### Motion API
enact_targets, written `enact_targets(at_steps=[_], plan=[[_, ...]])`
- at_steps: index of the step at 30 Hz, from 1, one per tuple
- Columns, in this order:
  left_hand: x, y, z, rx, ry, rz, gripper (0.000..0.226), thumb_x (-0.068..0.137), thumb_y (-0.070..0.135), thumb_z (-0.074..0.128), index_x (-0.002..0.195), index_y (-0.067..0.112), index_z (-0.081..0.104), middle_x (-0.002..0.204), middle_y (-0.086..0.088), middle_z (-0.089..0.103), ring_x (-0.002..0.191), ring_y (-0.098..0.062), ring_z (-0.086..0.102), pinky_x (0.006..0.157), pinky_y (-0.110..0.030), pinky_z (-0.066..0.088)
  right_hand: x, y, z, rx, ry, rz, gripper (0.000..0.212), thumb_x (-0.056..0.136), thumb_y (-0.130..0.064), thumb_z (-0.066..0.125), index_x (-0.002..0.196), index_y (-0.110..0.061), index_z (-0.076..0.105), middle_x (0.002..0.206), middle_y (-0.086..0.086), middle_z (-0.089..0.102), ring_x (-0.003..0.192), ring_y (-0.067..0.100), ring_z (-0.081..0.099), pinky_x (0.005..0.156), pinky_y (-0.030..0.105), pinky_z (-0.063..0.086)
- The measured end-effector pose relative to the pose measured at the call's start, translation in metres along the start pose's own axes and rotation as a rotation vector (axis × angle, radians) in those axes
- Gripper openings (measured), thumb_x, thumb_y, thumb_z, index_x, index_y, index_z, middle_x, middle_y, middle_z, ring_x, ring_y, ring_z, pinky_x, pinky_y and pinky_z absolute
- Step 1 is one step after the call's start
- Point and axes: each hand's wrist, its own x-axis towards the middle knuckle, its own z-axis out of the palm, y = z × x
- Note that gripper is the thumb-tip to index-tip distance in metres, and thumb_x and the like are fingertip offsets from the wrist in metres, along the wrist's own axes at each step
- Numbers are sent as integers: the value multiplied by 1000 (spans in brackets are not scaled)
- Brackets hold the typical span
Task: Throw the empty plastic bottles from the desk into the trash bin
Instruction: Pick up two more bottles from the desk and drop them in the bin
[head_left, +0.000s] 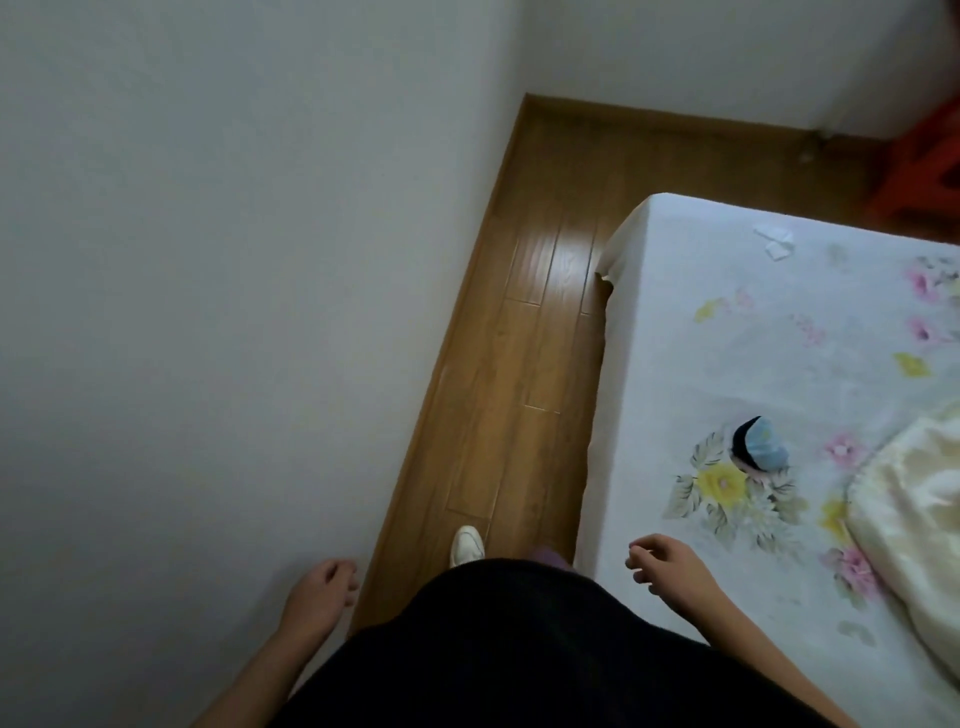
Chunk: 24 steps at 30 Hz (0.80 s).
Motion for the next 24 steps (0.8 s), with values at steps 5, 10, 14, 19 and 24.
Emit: enact_targets(at_steps=[5, 10, 14, 19, 24], plan=[[55, 122, -3, 84, -85, 151, 22, 100, 28, 51, 89, 17, 67, 91, -9, 72, 75, -23, 67, 67, -33, 45, 25, -27, -10, 152, 64, 84, 11, 94, -19, 57, 93, -15, 68, 86, 5, 75, 78, 22, 70, 68, 37, 52], [94, 237, 6, 165, -139, 284, 21, 101, 33, 48, 95, 21, 64, 94, 0, 69, 86, -21, 68, 72, -34, 48, 65, -47, -33, 270, 99, 207, 13, 93, -12, 57, 95, -5, 68, 88, 15, 74, 68, 21, 63, 60, 30, 47], [132, 314, 14, 197, -118, 315, 20, 102, 34, 47, 91, 25, 62, 94, 1, 68, 89, -19, 66, 77, -37, 51, 129, -81, -73, 300, 98, 234, 14, 92, -9, 57, 95, -2, 68, 86, 15, 74, 66, 21, 62, 59, 31, 46], [166, 381, 32, 143, -43, 242, 22, 100, 29, 49, 92, 17, 66, 93, -4, 71, 85, -21, 67, 71, -35, 49, 212, -169, -134, 190, 59, 127, 15, 93, -14, 57, 98, -5, 68, 84, 9, 74, 69, 21, 66, 64, 33, 49], [197, 423, 42, 127, -8, 180, 24, 98, 22, 53, 82, 15, 70, 86, -6, 74, 82, -26, 69, 67, -36, 49, 274, -280, -185, 43, 14, -69, 16, 92, -28, 57, 103, -20, 65, 96, -1, 73, 89, 16, 69, 80, 35, 56]])
